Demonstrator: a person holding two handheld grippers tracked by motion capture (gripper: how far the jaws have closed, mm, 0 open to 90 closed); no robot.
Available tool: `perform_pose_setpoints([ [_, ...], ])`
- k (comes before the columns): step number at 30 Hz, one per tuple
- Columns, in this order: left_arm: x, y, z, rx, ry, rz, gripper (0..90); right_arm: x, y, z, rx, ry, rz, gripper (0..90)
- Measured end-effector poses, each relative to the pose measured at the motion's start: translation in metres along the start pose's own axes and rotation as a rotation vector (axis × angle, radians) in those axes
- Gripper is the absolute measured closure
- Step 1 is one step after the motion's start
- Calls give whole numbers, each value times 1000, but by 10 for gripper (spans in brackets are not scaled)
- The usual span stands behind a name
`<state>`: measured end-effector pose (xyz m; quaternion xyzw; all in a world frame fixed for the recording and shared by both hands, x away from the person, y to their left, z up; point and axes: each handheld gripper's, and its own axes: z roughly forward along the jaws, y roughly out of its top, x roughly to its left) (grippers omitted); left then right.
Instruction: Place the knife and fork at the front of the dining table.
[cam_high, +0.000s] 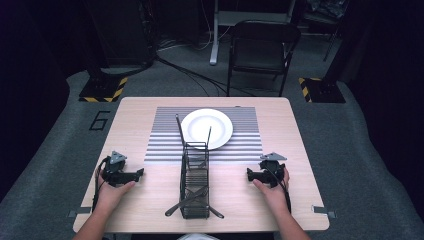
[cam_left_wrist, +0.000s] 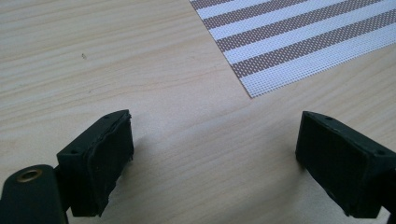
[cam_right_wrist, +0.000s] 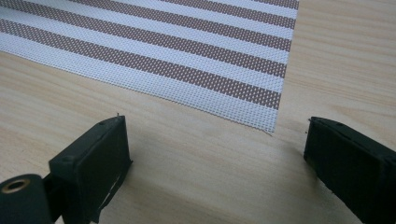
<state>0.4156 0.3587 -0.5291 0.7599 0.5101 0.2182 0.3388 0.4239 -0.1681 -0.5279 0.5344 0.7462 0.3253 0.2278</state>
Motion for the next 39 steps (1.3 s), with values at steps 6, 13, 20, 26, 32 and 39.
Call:
perform_pose_setpoints([
  [6,0,0,0,2,-1,0,113,0,0,0,0,0,-1,53],
  [13,0,0,0,0,1,4,113,0,0,0,0,0,-2,53],
  [20,0,0,0,1,1,4,113,0,0,0,0,0,0,53],
  [26,0,0,0,1,1,4,112,0,0,0,0,0,-1,54],
  [32,0,0,0,2,0,5,112,0,0,0,-1,2,0,54],
  [39,0,1,1,-2,1,4,112,-1,1,-1,8,2,2,100],
])
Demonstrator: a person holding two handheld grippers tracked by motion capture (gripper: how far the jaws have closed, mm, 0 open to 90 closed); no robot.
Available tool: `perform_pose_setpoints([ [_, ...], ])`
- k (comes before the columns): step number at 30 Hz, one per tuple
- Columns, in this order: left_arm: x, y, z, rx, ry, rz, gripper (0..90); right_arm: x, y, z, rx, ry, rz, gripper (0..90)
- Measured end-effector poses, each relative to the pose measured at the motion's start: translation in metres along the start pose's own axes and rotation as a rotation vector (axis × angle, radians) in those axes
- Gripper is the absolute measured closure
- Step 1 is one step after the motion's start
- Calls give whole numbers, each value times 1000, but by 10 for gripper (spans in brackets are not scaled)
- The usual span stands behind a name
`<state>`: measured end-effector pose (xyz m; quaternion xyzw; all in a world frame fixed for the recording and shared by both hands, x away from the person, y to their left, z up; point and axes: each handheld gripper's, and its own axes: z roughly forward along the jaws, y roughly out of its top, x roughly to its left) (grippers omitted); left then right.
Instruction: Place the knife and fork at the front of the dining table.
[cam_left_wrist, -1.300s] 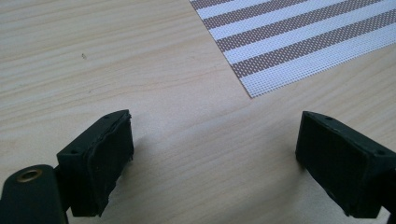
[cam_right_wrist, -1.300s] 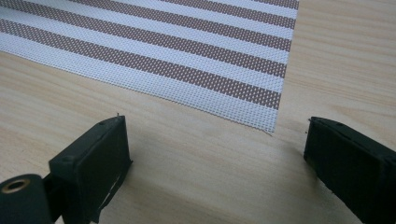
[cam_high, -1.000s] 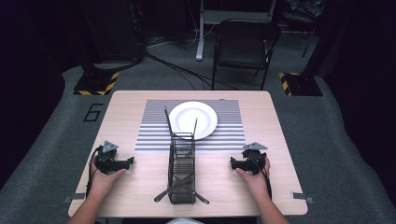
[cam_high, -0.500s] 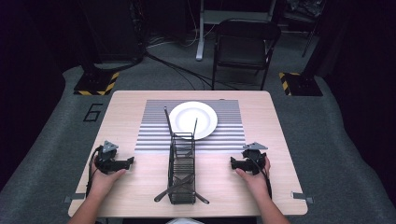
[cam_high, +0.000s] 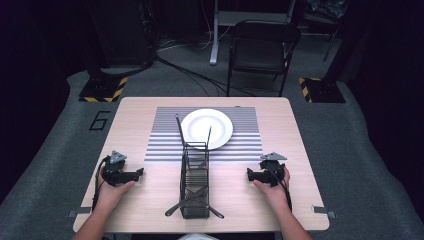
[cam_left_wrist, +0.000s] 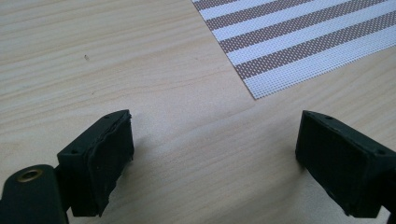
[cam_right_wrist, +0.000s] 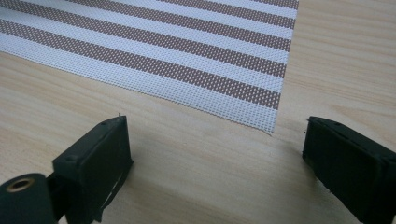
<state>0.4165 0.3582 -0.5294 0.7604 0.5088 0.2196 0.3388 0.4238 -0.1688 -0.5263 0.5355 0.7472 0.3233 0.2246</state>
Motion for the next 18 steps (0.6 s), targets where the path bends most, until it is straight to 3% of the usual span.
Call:
perform_pose_setpoints([
  [2,0,0,0,-3,4,0,112,0,3,-3,23,8,-9,148],
  [5,0,0,0,-3,4,-1,111,3,6,-6,43,43,15,147],
  [16,0,0,1,-3,4,-1,111,31,27,-23,39,122,-110,199],
  [18,0,1,0,6,1,1,112,33,29,-24,44,132,-115,200],
])
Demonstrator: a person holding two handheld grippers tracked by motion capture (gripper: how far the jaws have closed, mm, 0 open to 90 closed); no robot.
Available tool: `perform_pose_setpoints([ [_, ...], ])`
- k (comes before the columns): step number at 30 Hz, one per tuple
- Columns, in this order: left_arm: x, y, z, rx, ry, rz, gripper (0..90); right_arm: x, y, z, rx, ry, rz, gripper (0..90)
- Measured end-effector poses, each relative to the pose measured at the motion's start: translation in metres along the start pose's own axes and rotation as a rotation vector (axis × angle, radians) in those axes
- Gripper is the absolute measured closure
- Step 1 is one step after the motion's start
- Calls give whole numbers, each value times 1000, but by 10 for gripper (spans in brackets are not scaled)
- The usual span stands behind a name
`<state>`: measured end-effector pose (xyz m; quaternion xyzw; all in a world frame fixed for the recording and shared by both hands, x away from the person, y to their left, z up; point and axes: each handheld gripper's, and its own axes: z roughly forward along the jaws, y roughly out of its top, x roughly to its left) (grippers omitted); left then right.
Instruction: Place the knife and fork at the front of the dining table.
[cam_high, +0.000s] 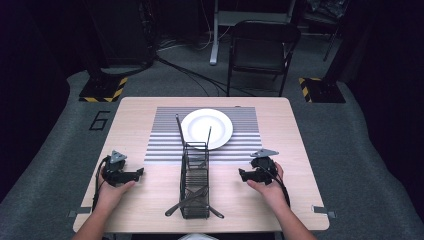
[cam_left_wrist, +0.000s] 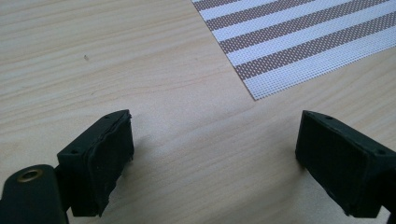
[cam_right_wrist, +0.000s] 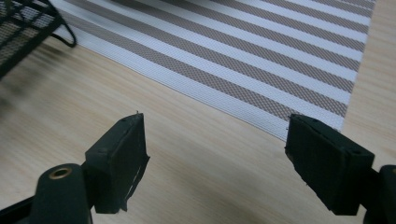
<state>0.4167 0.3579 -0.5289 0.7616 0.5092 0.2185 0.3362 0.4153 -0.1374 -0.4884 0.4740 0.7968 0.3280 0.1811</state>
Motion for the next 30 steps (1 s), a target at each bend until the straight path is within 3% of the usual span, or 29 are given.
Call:
perform_pose_setpoints([
  [1,0,0,0,0,0,0,112,3,6,-2,-3,13,-24,203],
  [5,0,0,0,0,0,1,112,7,15,-7,-13,29,-24,209],
  [17,-1,1,1,-6,-2,3,112,31,59,-28,-69,88,-114,261],
  [30,-1,1,1,0,-6,10,112,54,88,-28,-80,168,-150,360],
])
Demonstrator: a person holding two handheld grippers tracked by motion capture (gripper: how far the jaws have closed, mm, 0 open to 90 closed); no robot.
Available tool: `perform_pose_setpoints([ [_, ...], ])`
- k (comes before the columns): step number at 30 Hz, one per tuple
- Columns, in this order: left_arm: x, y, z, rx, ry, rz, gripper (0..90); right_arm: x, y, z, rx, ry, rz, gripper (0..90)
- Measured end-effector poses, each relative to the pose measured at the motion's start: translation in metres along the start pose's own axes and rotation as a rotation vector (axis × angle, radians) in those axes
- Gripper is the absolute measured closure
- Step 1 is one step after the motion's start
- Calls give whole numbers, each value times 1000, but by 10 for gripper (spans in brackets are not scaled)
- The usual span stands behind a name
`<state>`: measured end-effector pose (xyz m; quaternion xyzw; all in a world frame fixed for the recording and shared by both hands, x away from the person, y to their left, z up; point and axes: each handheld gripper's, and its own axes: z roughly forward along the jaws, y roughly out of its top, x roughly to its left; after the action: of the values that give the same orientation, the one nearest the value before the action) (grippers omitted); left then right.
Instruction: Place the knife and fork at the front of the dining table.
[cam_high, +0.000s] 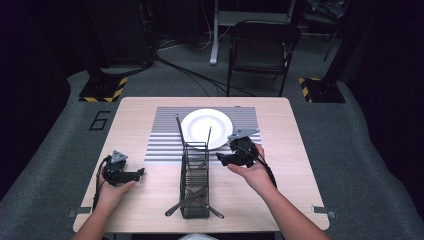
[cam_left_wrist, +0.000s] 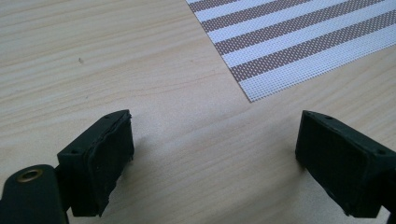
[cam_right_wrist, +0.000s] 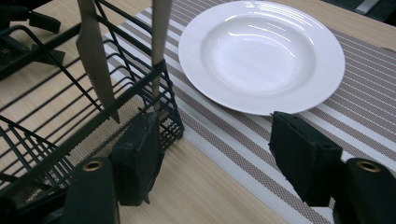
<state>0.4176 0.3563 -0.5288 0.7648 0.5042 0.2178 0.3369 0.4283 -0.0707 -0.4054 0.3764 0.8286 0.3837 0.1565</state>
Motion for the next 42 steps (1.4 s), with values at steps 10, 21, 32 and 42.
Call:
perform_pose_setpoints([
  [10,-1,0,1,-7,-4,-1,113,13,18,5,-15,70,-15,452],
  [21,0,0,1,-3,-11,9,113,16,28,15,-17,100,-23,516],
  [32,-1,1,1,-2,-12,11,113,18,37,21,-24,102,-36,545],
  [42,-1,1,1,0,-13,6,113,19,44,24,-13,105,-31,616],
])
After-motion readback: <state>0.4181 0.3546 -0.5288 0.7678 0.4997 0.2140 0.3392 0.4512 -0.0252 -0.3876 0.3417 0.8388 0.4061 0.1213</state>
